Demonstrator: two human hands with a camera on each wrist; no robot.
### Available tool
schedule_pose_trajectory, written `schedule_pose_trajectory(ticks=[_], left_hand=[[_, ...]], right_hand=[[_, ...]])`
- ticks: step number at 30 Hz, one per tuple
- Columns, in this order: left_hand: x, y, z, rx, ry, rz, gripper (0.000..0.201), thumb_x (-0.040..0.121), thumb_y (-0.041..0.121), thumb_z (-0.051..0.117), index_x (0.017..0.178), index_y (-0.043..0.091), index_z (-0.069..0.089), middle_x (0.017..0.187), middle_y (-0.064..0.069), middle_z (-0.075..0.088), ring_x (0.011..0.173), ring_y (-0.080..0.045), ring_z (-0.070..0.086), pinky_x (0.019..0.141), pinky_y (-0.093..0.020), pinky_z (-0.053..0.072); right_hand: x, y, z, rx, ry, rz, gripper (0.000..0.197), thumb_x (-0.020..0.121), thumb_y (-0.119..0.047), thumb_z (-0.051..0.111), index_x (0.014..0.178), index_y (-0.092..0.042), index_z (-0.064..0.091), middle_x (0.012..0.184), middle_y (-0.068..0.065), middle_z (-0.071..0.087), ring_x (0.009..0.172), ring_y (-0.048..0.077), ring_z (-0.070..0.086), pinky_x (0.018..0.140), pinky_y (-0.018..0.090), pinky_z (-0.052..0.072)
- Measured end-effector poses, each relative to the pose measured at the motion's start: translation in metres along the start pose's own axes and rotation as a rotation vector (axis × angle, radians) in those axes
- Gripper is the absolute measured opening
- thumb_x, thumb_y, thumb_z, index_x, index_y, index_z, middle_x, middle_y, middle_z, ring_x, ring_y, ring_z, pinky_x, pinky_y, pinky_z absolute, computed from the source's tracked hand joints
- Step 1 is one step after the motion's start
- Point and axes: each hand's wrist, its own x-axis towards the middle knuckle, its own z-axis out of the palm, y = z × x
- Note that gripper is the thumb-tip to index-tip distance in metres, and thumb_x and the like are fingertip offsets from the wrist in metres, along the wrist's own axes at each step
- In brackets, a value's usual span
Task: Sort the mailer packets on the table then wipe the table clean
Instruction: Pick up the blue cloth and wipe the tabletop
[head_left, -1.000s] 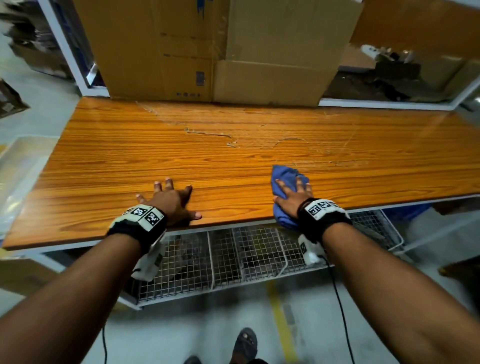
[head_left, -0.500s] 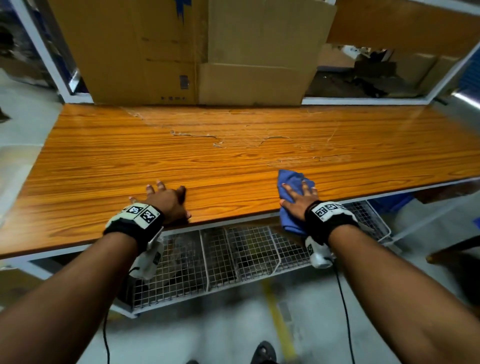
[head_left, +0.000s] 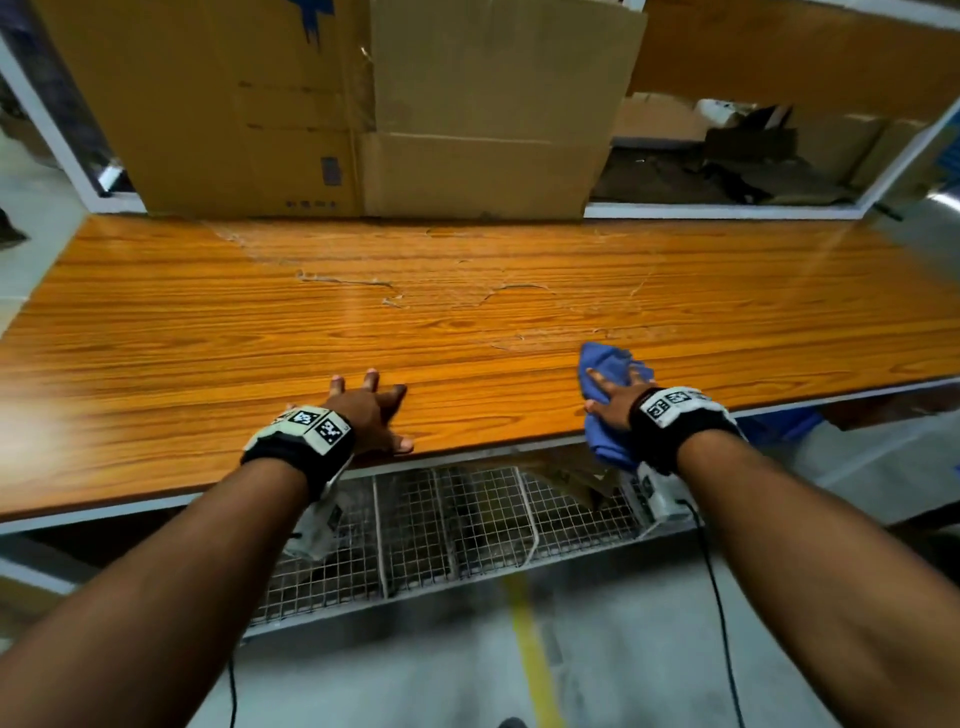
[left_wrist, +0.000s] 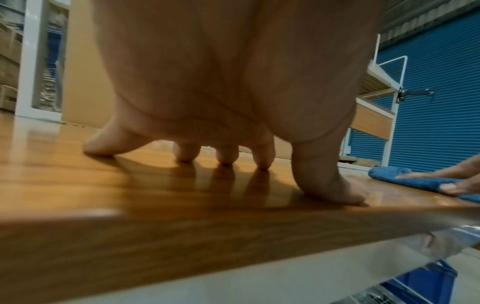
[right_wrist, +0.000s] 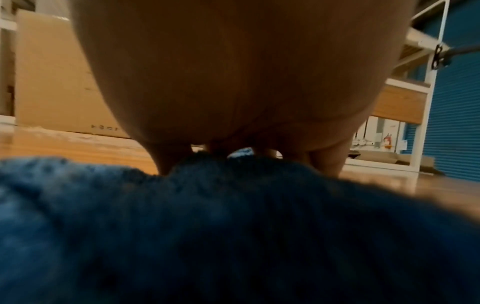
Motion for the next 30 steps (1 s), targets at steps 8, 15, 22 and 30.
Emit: schedule_pose_trajectory(ticks=[8,15,22,30], left_hand=[[0.002,0.003,-0.002,-0.074,-0.023,-0.057,0.097,0.080,0.056,0.066,0.151,0.039,0.003,0.159,-0.005,-0.017,0.140,-0.048,-0.015,0.114,-0.061,0.008],[0.009,0.000,0.001,-0.086,-0.001,-0.106,0.098,0.077,0.057,0.070,0.150,0.044,0.006,0.159,0.001,-0.015,0.144,-0.042,-0.011,0.113,-0.058,0.011],[0.026,0.016,-0.060,0.024,-0.009,-0.071,0.047,0.094,0.035,0.057,0.139,0.028,0.049,0.133,-0.007,0.057,0.109,-0.019,0.057,0.080,-0.021,0.038],[0.107,0.012,-0.100,-0.063,0.037,-0.176,0.101,0.074,0.054,0.074,0.152,0.030,0.014,0.139,-0.022,0.049,0.131,-0.032,0.044,0.102,-0.038,0.040]], right_hand=[[-0.012,-0.106,-0.003,-0.070,-0.006,-0.355,0.064,0.096,-0.059,0.034,0.147,-0.051,-0.004,0.156,0.007,-0.026,0.143,0.044,-0.016,0.116,0.058,-0.005],[0.043,0.007,-0.026,-0.067,-0.001,-0.150,0.069,0.091,-0.068,0.030,0.146,-0.051,-0.008,0.156,0.011,-0.025,0.145,0.044,0.000,0.118,0.055,0.008],[0.051,-0.059,-0.038,-0.055,0.019,-0.253,0.071,0.094,-0.060,0.036,0.150,-0.043,-0.004,0.156,0.016,-0.023,0.143,0.049,0.002,0.115,0.056,0.009],[0.077,-0.059,-0.046,-0.107,-0.041,-0.348,0.069,0.094,-0.064,0.034,0.147,-0.050,-0.007,0.157,0.008,-0.025,0.145,0.041,-0.013,0.117,0.053,0.000]])
